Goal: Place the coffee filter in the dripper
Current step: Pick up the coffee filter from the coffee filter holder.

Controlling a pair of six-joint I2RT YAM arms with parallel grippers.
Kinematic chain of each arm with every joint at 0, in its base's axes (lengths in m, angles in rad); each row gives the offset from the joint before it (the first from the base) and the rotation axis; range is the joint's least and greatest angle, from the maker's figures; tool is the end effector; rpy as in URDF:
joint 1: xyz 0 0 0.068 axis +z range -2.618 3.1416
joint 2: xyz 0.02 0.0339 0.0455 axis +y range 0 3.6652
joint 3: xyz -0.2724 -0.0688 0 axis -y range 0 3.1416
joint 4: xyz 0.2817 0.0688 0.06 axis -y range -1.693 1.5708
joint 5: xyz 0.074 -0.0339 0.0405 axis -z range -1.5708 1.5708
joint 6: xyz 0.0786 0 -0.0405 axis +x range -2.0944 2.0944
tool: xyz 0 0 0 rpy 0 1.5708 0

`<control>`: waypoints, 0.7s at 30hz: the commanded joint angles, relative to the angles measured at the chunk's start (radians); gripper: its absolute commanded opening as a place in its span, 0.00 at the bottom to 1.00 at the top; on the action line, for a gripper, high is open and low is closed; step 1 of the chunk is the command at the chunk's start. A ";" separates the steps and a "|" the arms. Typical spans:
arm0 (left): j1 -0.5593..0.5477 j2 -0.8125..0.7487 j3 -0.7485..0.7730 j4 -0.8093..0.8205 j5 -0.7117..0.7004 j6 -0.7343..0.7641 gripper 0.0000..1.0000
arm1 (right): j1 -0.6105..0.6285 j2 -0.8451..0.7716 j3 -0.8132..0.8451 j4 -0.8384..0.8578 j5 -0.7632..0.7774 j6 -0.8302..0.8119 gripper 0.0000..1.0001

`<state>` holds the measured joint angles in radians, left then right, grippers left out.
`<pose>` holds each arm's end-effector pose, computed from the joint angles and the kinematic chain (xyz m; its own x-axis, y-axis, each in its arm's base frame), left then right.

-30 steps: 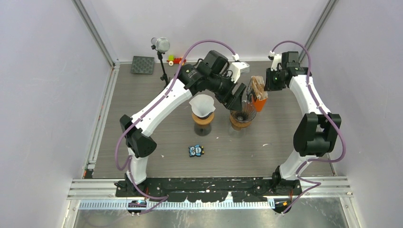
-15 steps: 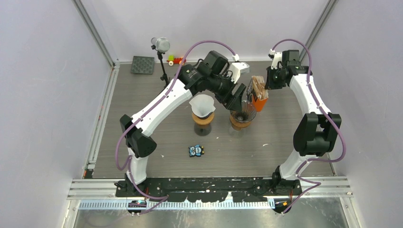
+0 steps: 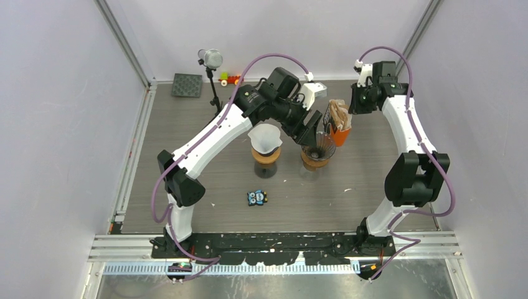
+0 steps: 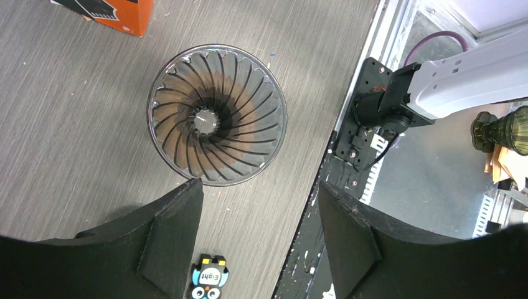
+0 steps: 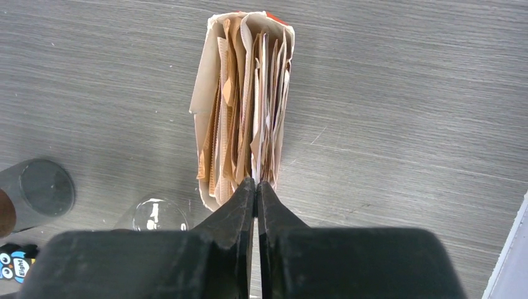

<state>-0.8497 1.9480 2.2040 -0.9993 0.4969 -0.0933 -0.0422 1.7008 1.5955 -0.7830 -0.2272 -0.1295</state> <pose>0.2907 -0.3875 0.3993 -0.5279 0.4766 -0.7030 0.8465 0.3627 -0.3898 0.4371 -0.0007 0.2968 -0.7558 -0.0940 -0.6480 -0.2001 0.9755 0.0919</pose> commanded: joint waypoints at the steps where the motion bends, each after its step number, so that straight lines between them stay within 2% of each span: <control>1: -0.003 -0.062 0.001 0.025 0.001 0.017 0.70 | 0.002 -0.084 0.050 -0.013 -0.004 -0.009 0.11; 3: -0.003 -0.063 0.000 0.025 0.003 0.017 0.70 | 0.002 -0.083 0.050 -0.021 0.006 -0.011 0.18; 6: -0.003 -0.064 -0.002 0.025 0.004 0.017 0.70 | 0.002 -0.077 0.043 -0.027 0.020 -0.017 0.33; 8: -0.003 -0.067 -0.005 0.025 0.005 0.018 0.70 | 0.002 -0.073 0.035 -0.027 0.022 -0.019 0.37; 11: -0.003 -0.072 -0.010 0.028 0.005 0.018 0.70 | 0.002 -0.072 0.021 -0.029 0.017 -0.020 0.38; 17: -0.003 -0.074 -0.015 0.030 0.005 0.018 0.70 | 0.002 -0.075 0.001 -0.024 0.015 -0.027 0.30; 21: -0.003 -0.075 -0.013 0.030 0.005 0.018 0.70 | 0.002 -0.064 0.008 -0.025 0.006 -0.025 0.29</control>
<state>-0.8497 1.9247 2.1883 -0.9989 0.4973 -0.0921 -0.0422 1.6600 1.5932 -0.8177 -0.2150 -0.1463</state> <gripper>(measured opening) 0.698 0.292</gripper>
